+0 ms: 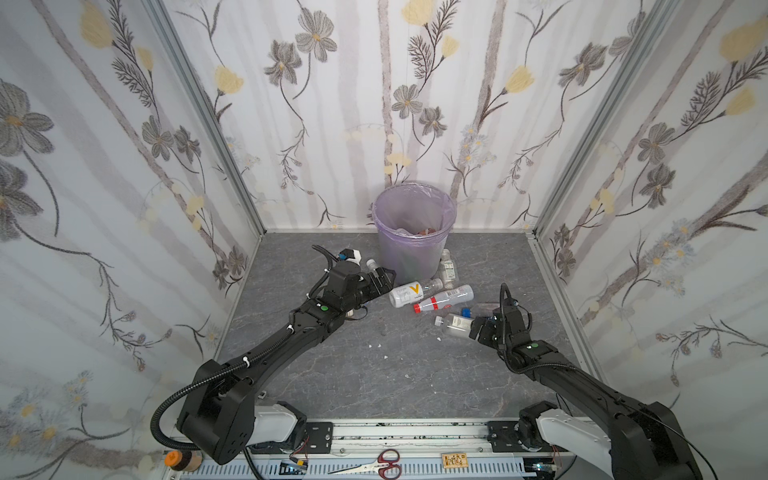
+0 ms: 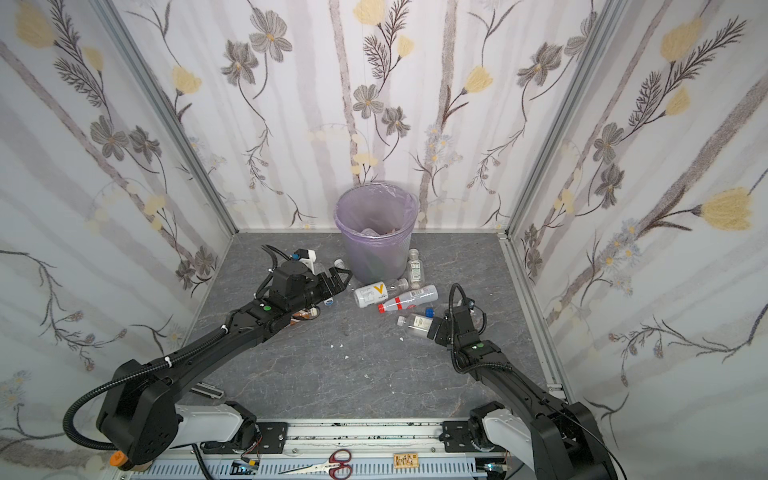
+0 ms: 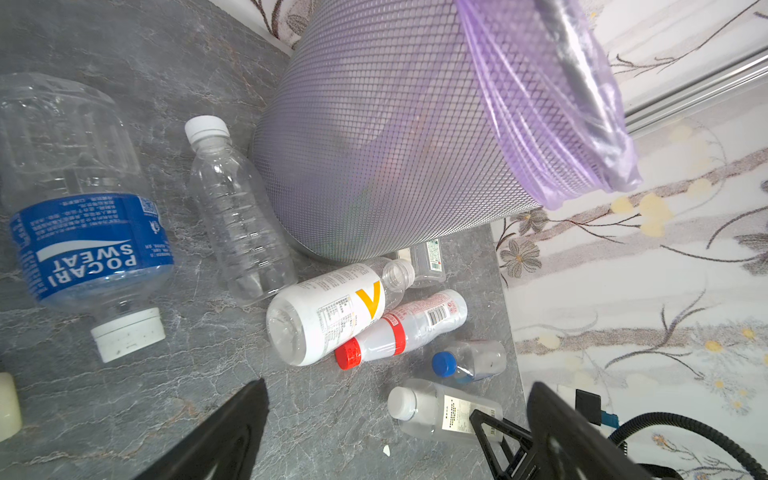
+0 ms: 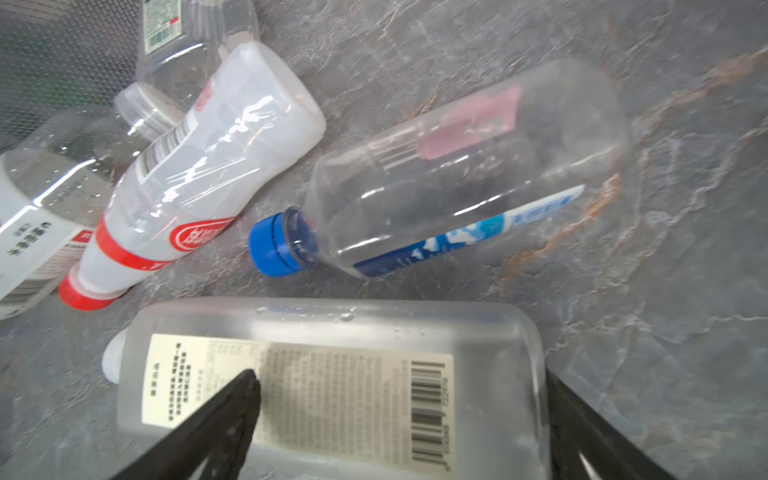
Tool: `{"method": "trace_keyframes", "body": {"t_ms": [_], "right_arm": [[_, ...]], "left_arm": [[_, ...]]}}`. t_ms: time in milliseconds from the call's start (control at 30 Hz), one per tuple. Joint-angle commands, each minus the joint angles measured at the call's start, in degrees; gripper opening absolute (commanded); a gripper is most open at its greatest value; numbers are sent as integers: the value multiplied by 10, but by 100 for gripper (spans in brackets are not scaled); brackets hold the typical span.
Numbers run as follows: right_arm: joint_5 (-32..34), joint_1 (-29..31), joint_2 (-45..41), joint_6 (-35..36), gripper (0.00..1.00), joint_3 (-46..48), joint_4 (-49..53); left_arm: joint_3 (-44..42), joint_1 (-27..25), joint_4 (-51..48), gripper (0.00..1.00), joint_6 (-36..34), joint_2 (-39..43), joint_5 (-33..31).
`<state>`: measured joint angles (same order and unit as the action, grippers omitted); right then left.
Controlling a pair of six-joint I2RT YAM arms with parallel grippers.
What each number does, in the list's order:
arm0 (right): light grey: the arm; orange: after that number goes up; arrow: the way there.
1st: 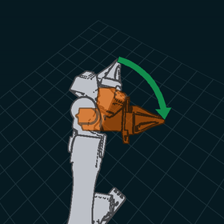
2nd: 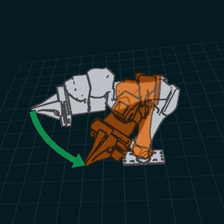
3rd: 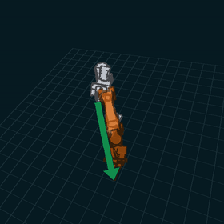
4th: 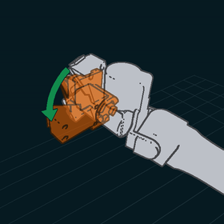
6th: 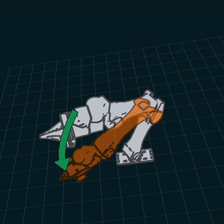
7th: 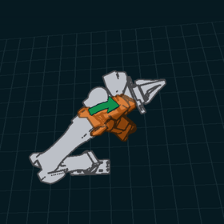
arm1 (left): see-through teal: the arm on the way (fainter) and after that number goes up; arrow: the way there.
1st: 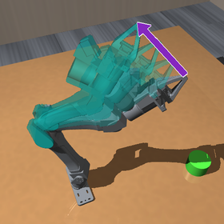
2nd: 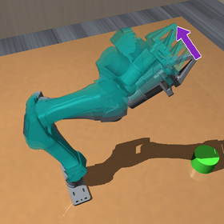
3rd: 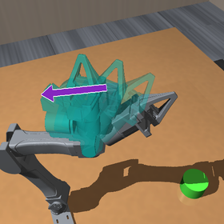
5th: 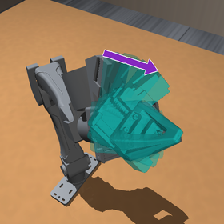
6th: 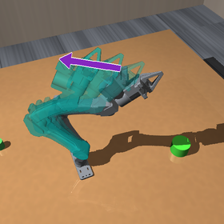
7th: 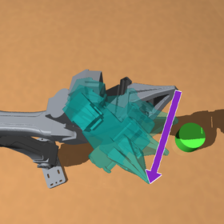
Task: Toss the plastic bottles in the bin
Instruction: 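Lower the right gripper over the clear square beige-label bottle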
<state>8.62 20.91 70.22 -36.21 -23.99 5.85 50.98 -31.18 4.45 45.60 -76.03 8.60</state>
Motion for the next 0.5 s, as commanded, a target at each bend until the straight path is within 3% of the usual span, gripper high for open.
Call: {"method": "trace_keyframes", "body": {"t_ms": [0,267,467], "right_arm": [[-47,15,10,-25,100,1,-42],[-49,102,35,-64,100,-27,-51],[0,139,34,-9,100,-79,26]], "left_arm": [[-4,0,21,100,4,0,-1],[-13,3,20,100,-2,19,-12],[-19,13,20,100,-3,33,-6]]}}
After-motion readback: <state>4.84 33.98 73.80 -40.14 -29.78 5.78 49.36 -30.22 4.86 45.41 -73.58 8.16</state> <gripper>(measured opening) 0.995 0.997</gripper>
